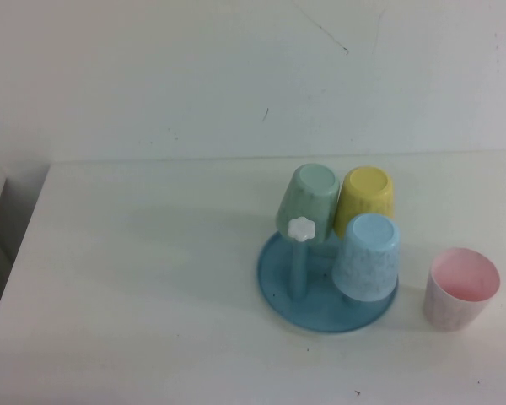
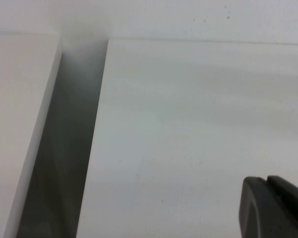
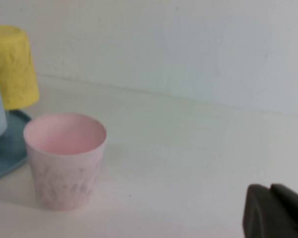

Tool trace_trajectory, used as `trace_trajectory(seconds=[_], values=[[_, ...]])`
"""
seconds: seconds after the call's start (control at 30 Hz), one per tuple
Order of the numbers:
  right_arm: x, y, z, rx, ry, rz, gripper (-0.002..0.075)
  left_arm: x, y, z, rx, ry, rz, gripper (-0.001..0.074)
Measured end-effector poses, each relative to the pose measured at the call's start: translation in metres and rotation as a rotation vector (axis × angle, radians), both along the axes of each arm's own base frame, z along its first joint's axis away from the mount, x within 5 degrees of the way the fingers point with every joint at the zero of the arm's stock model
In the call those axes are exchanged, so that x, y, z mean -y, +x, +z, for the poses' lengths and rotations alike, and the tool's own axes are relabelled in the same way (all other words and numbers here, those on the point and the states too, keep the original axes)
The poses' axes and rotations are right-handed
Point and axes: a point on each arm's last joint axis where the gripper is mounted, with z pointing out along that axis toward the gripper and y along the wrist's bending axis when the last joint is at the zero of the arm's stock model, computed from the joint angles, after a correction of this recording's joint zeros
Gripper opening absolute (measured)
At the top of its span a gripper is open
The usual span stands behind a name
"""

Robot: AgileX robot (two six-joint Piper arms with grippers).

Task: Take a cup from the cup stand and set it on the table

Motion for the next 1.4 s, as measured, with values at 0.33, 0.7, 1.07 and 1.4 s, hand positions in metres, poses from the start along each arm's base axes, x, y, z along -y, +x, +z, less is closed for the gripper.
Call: trace_trajectory(seconds=[0.33,0.7,1.07,1.4], values=[[-0.001,-0.004,-0.016,-0.183,-0.011,0.008,-0.0003,0.000,0.000,0.000,0.000,0.002,0.000,-0.0002],[0.000,-0.005,-0.016,-0.189,-0.005,-0.001,-0.0003,0.000,0.000,0.000,0.000,0.002,0.000,-0.0002],[0.001,-0.005,-0.016,-0.190,-0.006,-0.010,-0.0003,0.000,0.000,0.000,0.000,0.002,0.000,-0.0002],[0.001,-0.005,-0.016,-0.190,0.000,-0.012,-0.0003,0.000,0.000,0.000,0.000,0.002,0.000,-0.0002]])
